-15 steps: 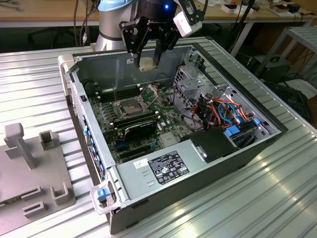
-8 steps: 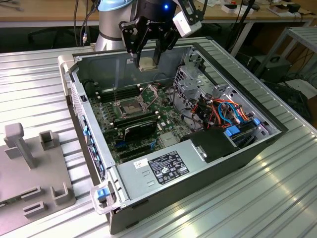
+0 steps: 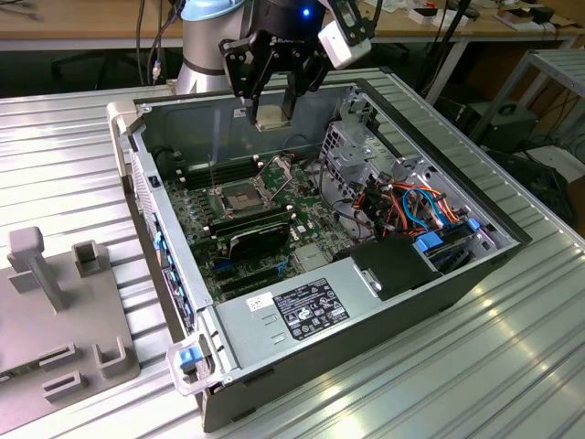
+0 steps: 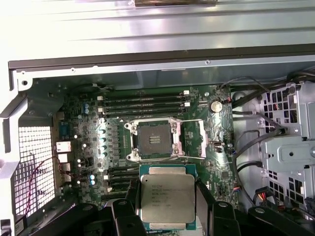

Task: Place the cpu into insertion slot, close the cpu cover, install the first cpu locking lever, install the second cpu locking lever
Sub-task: 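Place the cpu into insertion slot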

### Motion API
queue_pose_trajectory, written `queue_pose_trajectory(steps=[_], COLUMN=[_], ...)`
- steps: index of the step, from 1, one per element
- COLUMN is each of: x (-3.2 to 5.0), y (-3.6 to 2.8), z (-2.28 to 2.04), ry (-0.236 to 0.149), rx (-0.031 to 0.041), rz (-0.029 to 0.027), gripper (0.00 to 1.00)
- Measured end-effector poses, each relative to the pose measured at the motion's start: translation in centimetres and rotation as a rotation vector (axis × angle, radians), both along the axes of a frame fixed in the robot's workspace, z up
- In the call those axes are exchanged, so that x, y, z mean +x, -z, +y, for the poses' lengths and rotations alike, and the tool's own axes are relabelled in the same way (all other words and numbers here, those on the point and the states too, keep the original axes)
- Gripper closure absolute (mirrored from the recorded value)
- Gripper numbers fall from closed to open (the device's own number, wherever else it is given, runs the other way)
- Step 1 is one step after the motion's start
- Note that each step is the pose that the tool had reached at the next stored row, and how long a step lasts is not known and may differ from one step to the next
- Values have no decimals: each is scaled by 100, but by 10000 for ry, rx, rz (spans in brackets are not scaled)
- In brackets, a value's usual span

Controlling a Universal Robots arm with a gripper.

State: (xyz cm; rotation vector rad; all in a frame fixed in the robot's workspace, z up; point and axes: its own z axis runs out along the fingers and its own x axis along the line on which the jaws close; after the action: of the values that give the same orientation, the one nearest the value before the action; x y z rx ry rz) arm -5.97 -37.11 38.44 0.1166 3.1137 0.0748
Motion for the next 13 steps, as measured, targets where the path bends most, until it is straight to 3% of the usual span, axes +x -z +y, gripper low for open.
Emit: queue_pose_trajectory(steps=[13], x=[38], y=[21], z=[78], ry=[0], rx=[-1], rz=[5], gripper=[45])
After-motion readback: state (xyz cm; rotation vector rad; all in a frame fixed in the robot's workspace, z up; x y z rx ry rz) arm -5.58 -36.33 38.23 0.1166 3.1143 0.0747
